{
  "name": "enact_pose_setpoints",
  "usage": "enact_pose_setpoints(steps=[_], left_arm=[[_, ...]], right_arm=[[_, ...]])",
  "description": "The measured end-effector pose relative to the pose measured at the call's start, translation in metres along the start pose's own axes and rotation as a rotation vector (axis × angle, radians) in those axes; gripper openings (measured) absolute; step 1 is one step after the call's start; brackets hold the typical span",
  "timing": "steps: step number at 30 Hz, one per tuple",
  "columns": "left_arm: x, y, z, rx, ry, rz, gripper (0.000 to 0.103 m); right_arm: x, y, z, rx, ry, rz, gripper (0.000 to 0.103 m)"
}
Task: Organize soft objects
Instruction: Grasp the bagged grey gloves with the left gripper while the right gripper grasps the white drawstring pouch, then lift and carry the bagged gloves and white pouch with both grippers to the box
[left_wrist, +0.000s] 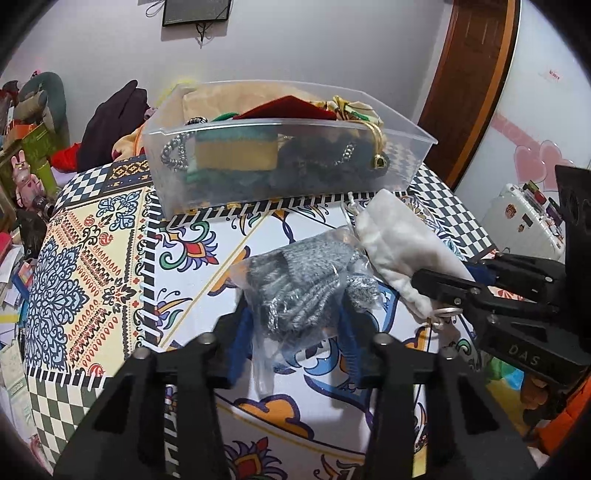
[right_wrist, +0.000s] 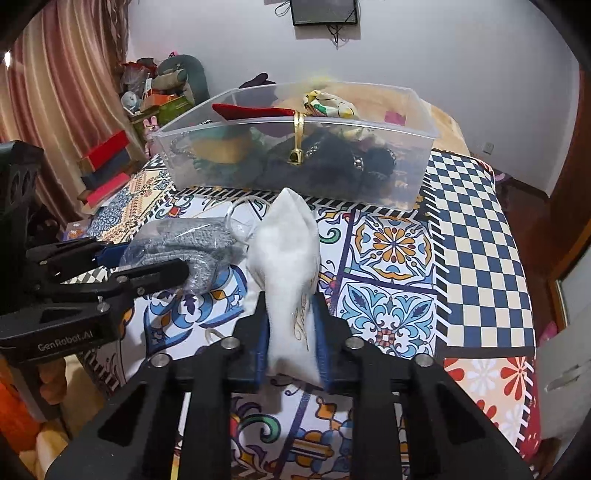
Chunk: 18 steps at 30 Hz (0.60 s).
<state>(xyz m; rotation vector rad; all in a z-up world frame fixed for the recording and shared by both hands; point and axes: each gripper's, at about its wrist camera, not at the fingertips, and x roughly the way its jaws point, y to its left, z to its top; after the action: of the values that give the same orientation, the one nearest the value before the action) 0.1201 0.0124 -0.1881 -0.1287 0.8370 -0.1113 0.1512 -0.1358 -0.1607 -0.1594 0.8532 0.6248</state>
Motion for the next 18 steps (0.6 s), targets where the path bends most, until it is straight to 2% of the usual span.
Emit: enact_pose_setpoints(steps=[9, 18], left_arm=[[-0.029, 0.011, 0.005, -0.013, -0.055, 0.007, 0.033], [-0.06, 0.011, 0.03, -0.022, -0.173, 0.025, 0.033]], right_arm=[[-0.013, 0.002, 0.006, 0.001, -0.037, -0.009, 0.013], [-0.043, 0.001, 0.025, -0.007, -0.141, -0.024, 0.013]])
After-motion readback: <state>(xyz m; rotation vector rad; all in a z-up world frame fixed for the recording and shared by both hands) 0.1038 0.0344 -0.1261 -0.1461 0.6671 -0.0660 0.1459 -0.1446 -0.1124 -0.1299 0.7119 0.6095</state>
